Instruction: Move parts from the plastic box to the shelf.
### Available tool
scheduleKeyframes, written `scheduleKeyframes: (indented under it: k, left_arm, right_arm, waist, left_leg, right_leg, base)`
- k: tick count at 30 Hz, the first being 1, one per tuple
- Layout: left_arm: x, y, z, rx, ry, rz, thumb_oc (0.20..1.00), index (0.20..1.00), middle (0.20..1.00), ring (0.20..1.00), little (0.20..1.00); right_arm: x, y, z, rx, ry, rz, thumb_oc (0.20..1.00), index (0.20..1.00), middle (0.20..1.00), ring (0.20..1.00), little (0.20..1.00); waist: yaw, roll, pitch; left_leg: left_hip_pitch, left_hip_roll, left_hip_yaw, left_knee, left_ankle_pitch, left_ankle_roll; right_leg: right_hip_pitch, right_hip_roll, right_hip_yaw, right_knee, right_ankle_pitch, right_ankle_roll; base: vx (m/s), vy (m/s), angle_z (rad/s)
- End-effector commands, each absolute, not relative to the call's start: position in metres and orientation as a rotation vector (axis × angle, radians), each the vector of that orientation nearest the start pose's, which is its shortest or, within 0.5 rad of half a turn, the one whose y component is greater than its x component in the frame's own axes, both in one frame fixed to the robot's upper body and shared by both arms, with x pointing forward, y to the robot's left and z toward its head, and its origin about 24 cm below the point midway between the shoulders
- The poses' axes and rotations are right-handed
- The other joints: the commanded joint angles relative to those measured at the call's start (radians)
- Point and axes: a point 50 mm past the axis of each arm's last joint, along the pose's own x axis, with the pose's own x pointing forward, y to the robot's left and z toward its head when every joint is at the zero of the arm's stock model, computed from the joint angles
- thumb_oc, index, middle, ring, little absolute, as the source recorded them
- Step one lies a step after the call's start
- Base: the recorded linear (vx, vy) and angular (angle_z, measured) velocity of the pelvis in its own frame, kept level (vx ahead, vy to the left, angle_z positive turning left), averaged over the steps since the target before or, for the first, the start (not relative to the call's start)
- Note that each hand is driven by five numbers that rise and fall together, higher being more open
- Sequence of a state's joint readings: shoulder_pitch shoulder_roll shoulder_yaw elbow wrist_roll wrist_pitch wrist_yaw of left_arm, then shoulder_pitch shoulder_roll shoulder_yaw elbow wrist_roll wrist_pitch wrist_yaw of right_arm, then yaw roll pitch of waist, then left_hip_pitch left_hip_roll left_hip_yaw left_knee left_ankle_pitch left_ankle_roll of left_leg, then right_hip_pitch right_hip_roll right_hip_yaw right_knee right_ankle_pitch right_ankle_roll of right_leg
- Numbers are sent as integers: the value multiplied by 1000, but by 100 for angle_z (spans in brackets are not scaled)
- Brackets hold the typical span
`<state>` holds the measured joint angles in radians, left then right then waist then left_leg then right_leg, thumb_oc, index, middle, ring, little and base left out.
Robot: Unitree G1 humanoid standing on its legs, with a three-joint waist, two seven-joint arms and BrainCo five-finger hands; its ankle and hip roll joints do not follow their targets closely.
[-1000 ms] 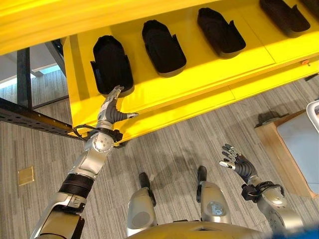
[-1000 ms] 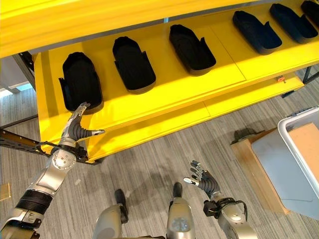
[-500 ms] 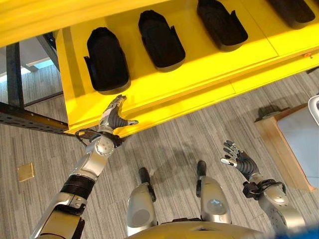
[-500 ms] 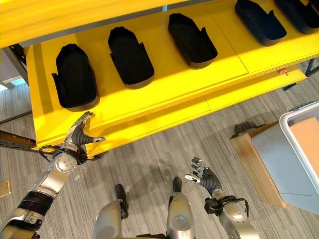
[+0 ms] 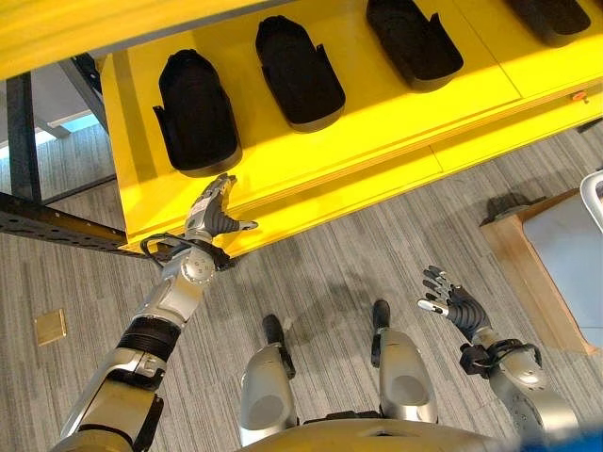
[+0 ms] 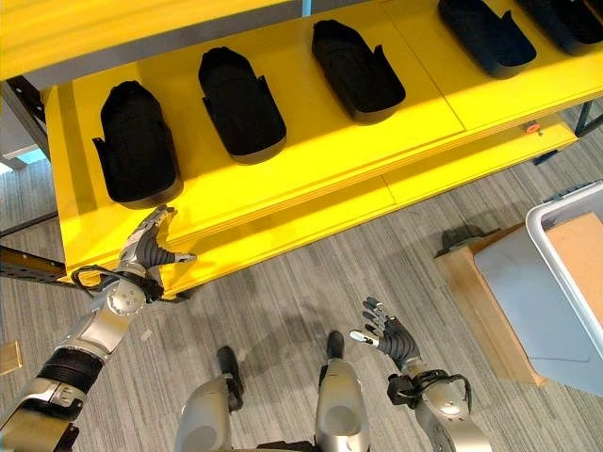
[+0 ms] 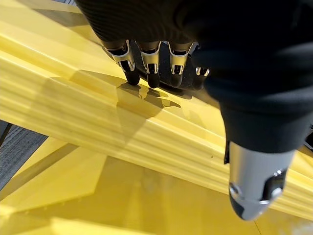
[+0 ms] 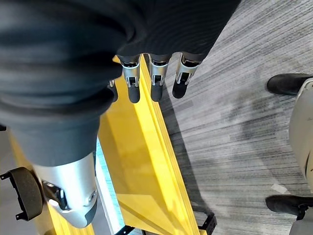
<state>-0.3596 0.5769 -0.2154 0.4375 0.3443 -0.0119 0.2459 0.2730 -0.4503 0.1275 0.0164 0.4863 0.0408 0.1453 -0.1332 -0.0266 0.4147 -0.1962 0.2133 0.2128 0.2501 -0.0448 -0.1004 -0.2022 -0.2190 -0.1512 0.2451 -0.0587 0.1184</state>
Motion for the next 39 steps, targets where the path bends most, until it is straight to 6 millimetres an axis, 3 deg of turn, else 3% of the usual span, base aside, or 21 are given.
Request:
scheduleKeyframes:
  k: [1, 14, 39]
  left_arm:
    - [319, 265, 74, 1058, 28, 155, 1000, 1000, 1000, 1000, 1000]
    - [335, 267, 84, 1088, 53, 167, 1000, 1000, 1000, 1000, 1000]
    - [363, 270, 126, 1093, -3, 233, 1000, 1000, 1000, 1000, 1000]
  right_arm:
    - [179, -214, 7, 48, 284, 206, 1000, 1000, 1000, 1000, 1000]
    - [177, -212, 4, 45, 303, 222, 1000, 1000, 1000, 1000, 1000]
    - [172, -213, 2, 36, 323, 239, 1000, 1000, 1000, 1000, 1000]
  waist:
    - [-12, -28, -36]
    - [-22, -31, -32]
    - [-38, -43, -25]
  left_leg:
    - [-60, 65, -37, 92, -4, -30]
    - [-66, 66, -39, 102, -7, -31]
    - [-80, 72, -37, 121, -10, -35]
  right_leg:
    - [13, -71, 9, 63, -52, 58]
    - [2, -70, 16, 71, -51, 59]
    - [-18, -67, 32, 89, -49, 60]
  base:
    - [0, 0, 0]
    - [0, 0, 0]
    - [0, 0, 0]
